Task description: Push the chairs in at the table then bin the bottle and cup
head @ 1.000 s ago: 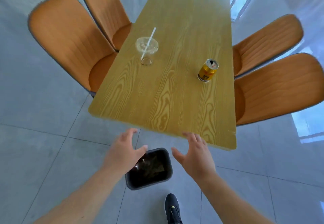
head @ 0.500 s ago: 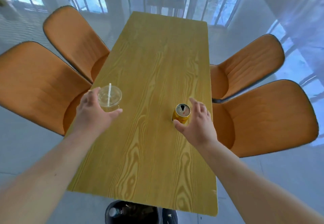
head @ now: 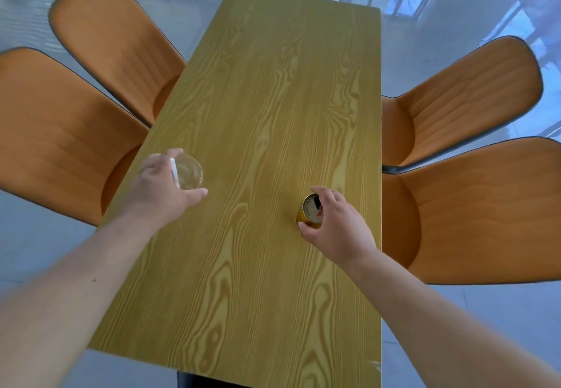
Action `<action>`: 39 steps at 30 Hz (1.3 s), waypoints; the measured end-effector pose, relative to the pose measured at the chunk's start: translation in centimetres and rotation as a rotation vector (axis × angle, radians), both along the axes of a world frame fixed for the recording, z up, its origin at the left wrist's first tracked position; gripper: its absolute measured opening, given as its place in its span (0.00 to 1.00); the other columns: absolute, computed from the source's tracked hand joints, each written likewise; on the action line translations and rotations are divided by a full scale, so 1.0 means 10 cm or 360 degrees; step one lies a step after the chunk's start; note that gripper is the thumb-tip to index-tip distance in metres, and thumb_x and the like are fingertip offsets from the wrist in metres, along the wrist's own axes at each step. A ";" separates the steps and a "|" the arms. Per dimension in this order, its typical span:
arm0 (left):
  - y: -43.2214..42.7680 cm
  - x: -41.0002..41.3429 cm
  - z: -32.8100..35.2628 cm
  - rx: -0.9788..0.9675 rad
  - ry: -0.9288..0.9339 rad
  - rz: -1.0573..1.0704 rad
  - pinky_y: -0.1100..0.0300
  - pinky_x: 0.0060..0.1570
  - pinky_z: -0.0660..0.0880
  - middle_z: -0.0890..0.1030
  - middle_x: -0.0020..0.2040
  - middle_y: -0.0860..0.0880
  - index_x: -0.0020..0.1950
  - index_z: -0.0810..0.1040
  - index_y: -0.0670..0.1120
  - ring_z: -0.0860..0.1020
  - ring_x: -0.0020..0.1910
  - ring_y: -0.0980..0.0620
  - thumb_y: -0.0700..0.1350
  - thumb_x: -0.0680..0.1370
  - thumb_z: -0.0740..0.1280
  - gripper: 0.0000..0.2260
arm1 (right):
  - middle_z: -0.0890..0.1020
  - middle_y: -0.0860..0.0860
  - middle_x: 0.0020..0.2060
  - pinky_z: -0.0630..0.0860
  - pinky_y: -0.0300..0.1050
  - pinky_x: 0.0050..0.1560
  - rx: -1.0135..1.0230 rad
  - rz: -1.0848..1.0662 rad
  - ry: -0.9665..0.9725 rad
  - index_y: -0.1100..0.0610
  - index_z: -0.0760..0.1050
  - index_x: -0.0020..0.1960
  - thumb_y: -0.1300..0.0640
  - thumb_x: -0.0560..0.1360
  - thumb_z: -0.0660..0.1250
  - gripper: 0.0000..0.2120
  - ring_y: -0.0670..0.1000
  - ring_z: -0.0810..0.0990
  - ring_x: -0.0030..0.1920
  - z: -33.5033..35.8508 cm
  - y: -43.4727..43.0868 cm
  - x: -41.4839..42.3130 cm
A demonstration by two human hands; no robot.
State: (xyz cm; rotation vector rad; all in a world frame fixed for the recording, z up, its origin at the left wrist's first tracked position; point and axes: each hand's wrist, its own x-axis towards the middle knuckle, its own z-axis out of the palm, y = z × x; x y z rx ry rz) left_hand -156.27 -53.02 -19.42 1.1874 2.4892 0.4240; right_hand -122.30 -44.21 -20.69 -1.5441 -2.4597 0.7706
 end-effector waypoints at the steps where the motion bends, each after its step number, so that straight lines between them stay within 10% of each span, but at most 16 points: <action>1: -0.11 0.07 0.00 -0.0001 -0.0001 -0.0058 0.44 0.57 0.74 0.63 0.74 0.49 0.75 0.59 0.61 0.73 0.65 0.40 0.63 0.67 0.78 0.42 | 0.75 0.46 0.61 0.78 0.45 0.50 -0.0010 0.0006 0.0010 0.47 0.63 0.76 0.40 0.74 0.72 0.35 0.50 0.78 0.54 0.01 -0.09 -0.01; 7: -1.28 0.71 -0.04 0.0156 -0.0064 -0.0530 0.51 0.42 0.78 0.65 0.66 0.55 0.73 0.59 0.65 0.74 0.57 0.47 0.63 0.66 0.74 0.39 | 0.76 0.42 0.58 0.79 0.46 0.47 -0.0030 0.0126 0.0034 0.47 0.66 0.72 0.37 0.72 0.73 0.34 0.48 0.79 0.50 0.00 -1.14 -0.11; 12: -2.48 1.09 -0.07 0.0220 -0.0058 -0.0776 0.53 0.50 0.78 0.67 0.63 0.56 0.74 0.62 0.59 0.73 0.56 0.49 0.63 0.66 0.73 0.39 | 0.77 0.42 0.55 0.75 0.42 0.44 -0.0001 0.0157 0.0037 0.47 0.69 0.67 0.36 0.70 0.73 0.31 0.48 0.79 0.47 -0.04 -2.40 -0.06; 22: -4.16 1.20 -0.23 0.0232 -0.0298 -0.0515 0.58 0.54 0.74 0.68 0.65 0.57 0.74 0.67 0.58 0.75 0.54 0.53 0.62 0.63 0.79 0.42 | 0.77 0.41 0.57 0.75 0.44 0.50 -0.0171 -0.0136 0.0052 0.45 0.67 0.70 0.34 0.70 0.72 0.34 0.48 0.79 0.54 -0.19 -4.13 0.06; 27: -4.33 1.23 -0.26 0.0235 -0.0235 -0.0477 0.53 0.51 0.78 0.67 0.65 0.58 0.75 0.63 0.60 0.73 0.58 0.53 0.64 0.64 0.77 0.42 | 0.74 0.40 0.59 0.71 0.41 0.46 -0.0192 -0.0145 0.0128 0.41 0.62 0.72 0.32 0.69 0.73 0.38 0.44 0.76 0.50 -0.22 -4.26 -0.03; 33: -4.37 1.29 -0.35 -0.0046 -0.0247 -0.0462 0.48 0.73 0.64 0.54 0.82 0.53 0.80 0.47 0.65 0.56 0.78 0.48 0.76 0.61 0.72 0.55 | 0.69 0.44 0.72 0.69 0.44 0.63 -0.0322 -0.0064 0.0003 0.44 0.58 0.78 0.32 0.71 0.71 0.42 0.50 0.69 0.70 -0.34 -4.34 0.10; 39: -4.29 1.39 -0.50 -0.0060 -0.0054 -0.0549 0.54 0.62 0.71 0.77 0.63 0.56 0.70 0.73 0.54 0.71 0.64 0.51 0.67 0.71 0.69 0.31 | 0.70 0.42 0.70 0.65 0.39 0.61 -0.0252 0.0033 -0.0078 0.44 0.61 0.76 0.30 0.73 0.64 0.36 0.47 0.66 0.69 -0.41 -4.39 0.28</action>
